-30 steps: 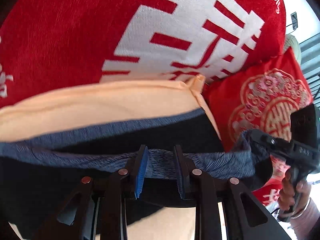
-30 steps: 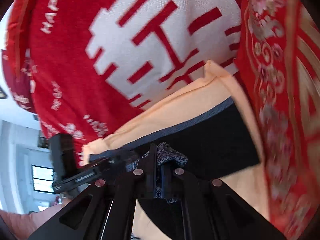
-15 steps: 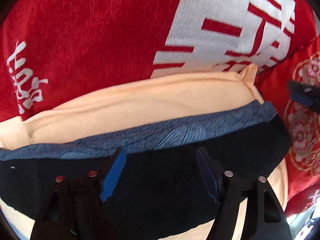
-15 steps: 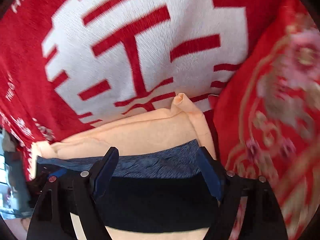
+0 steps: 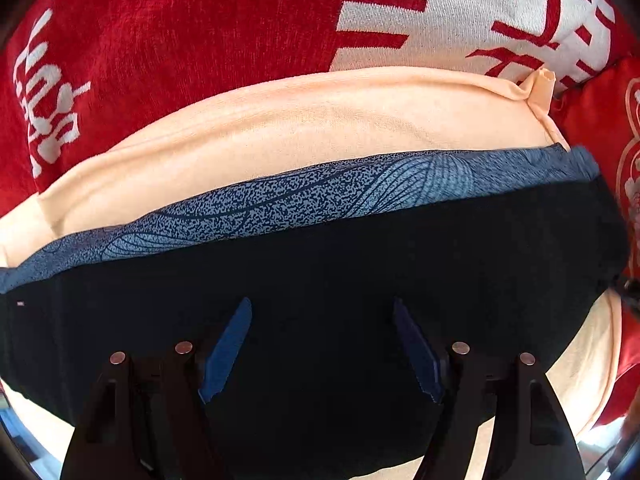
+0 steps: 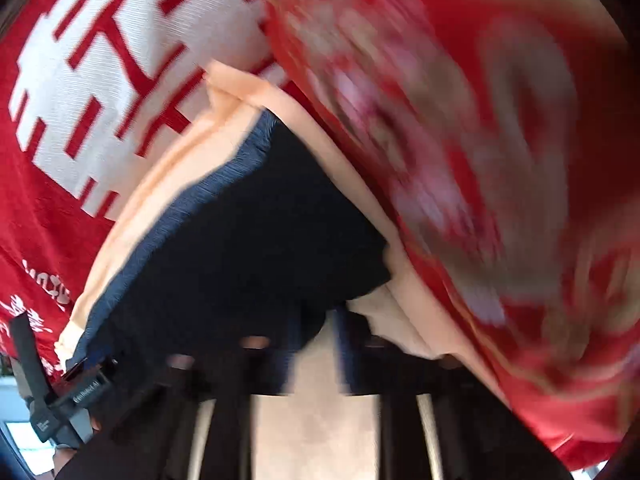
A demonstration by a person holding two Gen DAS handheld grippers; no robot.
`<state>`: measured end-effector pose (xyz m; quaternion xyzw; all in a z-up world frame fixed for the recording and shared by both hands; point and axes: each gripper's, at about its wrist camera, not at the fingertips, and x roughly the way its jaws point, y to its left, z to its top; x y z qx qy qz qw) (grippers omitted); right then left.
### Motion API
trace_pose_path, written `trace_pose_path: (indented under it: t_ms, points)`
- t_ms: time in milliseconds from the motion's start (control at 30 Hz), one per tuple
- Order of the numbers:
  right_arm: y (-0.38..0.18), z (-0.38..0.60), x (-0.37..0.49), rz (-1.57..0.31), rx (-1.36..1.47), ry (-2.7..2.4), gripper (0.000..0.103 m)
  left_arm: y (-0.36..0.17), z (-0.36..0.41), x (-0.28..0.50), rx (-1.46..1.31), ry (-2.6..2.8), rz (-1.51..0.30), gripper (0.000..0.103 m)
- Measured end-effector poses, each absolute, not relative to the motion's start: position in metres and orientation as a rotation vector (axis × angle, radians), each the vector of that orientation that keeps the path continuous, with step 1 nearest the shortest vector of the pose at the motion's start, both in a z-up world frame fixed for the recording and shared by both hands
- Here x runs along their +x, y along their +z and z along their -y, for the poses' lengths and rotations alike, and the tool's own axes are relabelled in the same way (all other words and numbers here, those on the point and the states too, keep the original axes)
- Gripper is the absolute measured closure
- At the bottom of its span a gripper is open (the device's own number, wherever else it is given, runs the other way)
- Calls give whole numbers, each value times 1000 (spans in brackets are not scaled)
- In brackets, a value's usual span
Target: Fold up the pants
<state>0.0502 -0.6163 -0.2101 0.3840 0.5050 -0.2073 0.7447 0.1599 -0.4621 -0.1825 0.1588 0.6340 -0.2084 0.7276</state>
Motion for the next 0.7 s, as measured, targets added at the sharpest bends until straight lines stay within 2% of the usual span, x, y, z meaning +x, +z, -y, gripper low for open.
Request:
trace_pose_path:
  t_ms: [100, 200, 267, 467, 700]
  points:
    - [-183, 616, 63, -1048, 734, -405, 96, -176, 462, 164, 342, -451, -1391, 28]
    - [-217, 619, 71, -1213, 705, -414, 95, -176, 460, 166, 356, -448, -1391, 28]
    - [-237, 622, 67, -1310, 748, -433, 84, -184, 459, 168, 353, -437, -1416, 28]
    - [-173, 602, 65, -1101, 649, -344, 83, -160, 455, 185, 346, -432, -1358, 28]
    - [-210, 624, 161, -1143, 595, -228, 83, -159, 462, 226, 327, -331, -1295, 28]
